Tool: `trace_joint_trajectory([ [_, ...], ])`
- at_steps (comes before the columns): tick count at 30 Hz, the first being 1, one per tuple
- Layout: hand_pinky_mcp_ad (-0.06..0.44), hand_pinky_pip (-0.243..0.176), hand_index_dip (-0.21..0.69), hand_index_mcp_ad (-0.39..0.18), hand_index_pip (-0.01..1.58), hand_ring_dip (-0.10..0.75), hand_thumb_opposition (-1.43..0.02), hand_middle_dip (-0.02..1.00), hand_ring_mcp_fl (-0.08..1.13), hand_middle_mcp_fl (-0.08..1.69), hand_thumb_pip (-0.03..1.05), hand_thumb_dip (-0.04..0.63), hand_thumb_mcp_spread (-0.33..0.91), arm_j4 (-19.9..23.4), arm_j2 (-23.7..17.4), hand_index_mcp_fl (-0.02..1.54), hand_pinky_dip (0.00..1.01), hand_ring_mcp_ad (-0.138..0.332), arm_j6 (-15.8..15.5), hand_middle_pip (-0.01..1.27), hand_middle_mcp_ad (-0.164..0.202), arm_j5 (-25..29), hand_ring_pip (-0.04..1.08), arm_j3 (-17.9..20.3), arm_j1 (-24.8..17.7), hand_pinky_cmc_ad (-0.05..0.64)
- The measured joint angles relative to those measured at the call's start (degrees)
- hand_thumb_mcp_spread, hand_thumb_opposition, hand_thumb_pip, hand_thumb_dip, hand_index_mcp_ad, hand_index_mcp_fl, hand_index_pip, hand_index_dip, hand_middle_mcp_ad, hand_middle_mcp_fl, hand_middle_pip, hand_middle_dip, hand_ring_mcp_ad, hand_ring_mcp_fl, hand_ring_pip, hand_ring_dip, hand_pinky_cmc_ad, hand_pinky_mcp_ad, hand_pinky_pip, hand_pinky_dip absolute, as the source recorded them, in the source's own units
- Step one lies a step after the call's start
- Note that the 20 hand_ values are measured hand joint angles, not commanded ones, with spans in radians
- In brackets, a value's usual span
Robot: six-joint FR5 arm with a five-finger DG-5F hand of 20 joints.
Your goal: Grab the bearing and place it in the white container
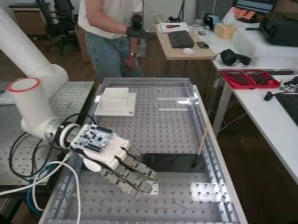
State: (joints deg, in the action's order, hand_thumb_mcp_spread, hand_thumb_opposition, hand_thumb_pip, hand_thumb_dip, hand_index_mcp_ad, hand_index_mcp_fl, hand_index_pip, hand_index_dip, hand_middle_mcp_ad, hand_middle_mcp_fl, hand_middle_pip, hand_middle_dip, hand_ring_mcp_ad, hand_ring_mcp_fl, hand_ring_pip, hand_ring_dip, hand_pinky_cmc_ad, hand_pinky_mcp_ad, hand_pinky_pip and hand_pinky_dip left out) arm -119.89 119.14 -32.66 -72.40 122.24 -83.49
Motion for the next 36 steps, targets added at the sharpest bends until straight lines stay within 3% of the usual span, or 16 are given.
trace_joint_trajectory([
  [2,0.147,-0.042,0.340,-0.070,1.30,0.042,-0.85,0.20,0.01,0.15,0.46,0.284,0.53,-0.22,0.06,0.38,0.17,0.162,-0.08,0.15,0.082,-0.10,0.10,-0.12,0.06,0.312],
  [26,0.147,-0.044,0.309,-0.075,1.23,0.049,-0.82,0.20,0.02,0.15,0.49,0.298,0.52,-1.04,0.31,0.35,0.17,0.162,-0.05,0.14,0.080,-0.67,0.10,-0.48,0.13,0.312],
  [36,0.148,-0.040,0.293,-0.070,1.28,0.049,-0.92,0.20,0.02,0.15,0.48,0.290,0.52,0.14,-0.21,0.43,0.17,0.162,-0.75,0.14,0.080,-0.57,0.10,-0.15,0.17,0.312],
])
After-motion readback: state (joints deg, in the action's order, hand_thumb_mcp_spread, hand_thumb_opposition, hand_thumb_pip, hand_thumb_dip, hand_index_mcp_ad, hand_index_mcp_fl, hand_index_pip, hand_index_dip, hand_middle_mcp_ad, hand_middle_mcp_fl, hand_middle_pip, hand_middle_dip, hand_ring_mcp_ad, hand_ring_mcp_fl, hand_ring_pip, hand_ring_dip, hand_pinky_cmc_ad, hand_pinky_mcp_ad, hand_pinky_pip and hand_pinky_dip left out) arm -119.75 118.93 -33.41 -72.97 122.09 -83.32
